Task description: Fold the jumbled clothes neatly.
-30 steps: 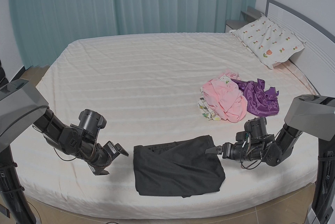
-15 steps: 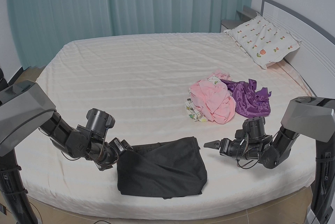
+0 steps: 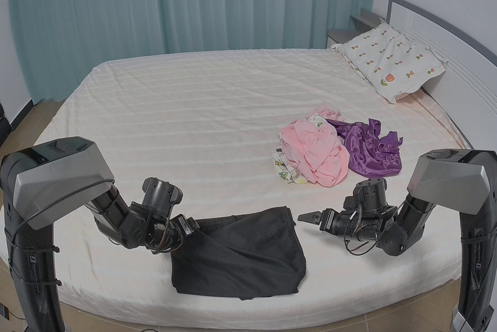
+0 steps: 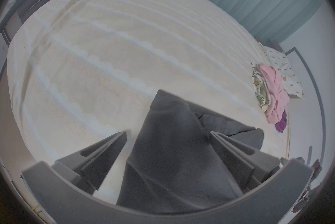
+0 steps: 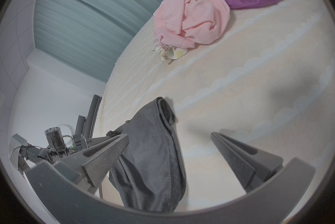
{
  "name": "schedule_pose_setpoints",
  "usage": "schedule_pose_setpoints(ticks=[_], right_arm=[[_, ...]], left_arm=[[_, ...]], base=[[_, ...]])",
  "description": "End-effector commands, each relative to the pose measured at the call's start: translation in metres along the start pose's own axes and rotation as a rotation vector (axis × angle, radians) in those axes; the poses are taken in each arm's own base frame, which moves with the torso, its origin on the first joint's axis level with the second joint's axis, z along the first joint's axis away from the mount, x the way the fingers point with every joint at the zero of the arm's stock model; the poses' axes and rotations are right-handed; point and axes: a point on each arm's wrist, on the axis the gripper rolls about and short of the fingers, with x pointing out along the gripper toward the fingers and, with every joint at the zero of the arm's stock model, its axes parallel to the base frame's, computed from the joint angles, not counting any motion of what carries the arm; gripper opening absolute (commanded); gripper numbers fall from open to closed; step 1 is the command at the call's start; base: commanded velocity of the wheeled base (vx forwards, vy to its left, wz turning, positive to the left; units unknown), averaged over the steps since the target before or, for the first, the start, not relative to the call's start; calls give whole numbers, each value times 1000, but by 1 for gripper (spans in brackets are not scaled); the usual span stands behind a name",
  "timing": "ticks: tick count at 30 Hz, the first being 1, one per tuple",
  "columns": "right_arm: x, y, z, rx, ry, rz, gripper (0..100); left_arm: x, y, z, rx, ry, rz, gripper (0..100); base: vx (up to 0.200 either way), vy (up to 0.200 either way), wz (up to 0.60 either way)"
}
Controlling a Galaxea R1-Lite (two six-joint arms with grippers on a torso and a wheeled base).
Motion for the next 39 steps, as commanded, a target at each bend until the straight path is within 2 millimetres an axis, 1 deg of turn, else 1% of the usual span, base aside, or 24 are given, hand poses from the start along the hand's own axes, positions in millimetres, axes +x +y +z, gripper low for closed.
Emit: schedule_pose_setpoints(ticks=[1, 3, 5, 8, 11, 14, 16, 17, 18, 19, 20, 21, 24, 32, 37, 38, 39], right_arm=[[7, 0, 3, -3, -7, 10, 100], [10, 0, 4, -2, -10, 12, 100], [22, -4, 3, -3, -6, 8, 100], [25, -2, 5, -8, -11, 15, 100], [28, 1, 10, -12, -30, 28, 100], [27, 1, 10, -16, -31, 24, 100], [30, 6, 16, -32, -51, 43, 100], [30, 6, 16, -32, -51, 43, 100], [36, 13, 20, -44, -61, 63, 100], [41, 16, 18, -50, -52, 69, 100], [41, 17, 18, -51, -51, 70, 100], [49, 24, 15, -61, -40, 82, 100], [58, 33, 8, -81, -20, 100, 100], [70, 34, 8, -134, 35, 59, 100], [79, 34, 12, -140, 31, 64, 100], [81, 34, 12, -138, 39, 57, 0], [82, 34, 12, -139, 49, 49, 0]], left_arm=[[11, 7, -7, 2, 13, 41, 0], [11, 7, -6, 0, 3, 50, 0], [11, 11, -4, -13, -26, 79, 0], [9, 15, -1, -31, -53, 81, 0], [10, 19, -2, -37, -66, 68, 0], [10, 21, -5, -35, -67, 65, 0], [10, 22, -8, -32, -61, 63, 0], [10, 22, -8, -32, -61, 63, 0], [9, 21, -7, -33, -61, 61, 0], [9, 21, -8, -33, -61, 60, 0], [9, 21, -8, -33, -61, 60, 0], [9, 21, -10, -30, -56, 61, 0], [8, 22, -12, -28, -51, 64, 0], [6, 22, -11, -42, -52, 59, 0], [6, 23, -12, -42, -49, 62, 0], [6, 23, -12, -42, -49, 62, 0], [6, 23, -12, -42, -49, 62, 0]], base=[[0, 0, 0], [0, 0, 0], [0, 0, 0], [0, 0, 0], [0, 0, 0], [0, 0, 0], [0, 0, 0], [0, 0, 0], [0, 0, 0], [0, 0, 0], [0, 0, 0], [0, 0, 0], [0, 0, 0], [0, 0, 0], [0, 0, 0], [0, 0, 0], [0, 0, 0]])
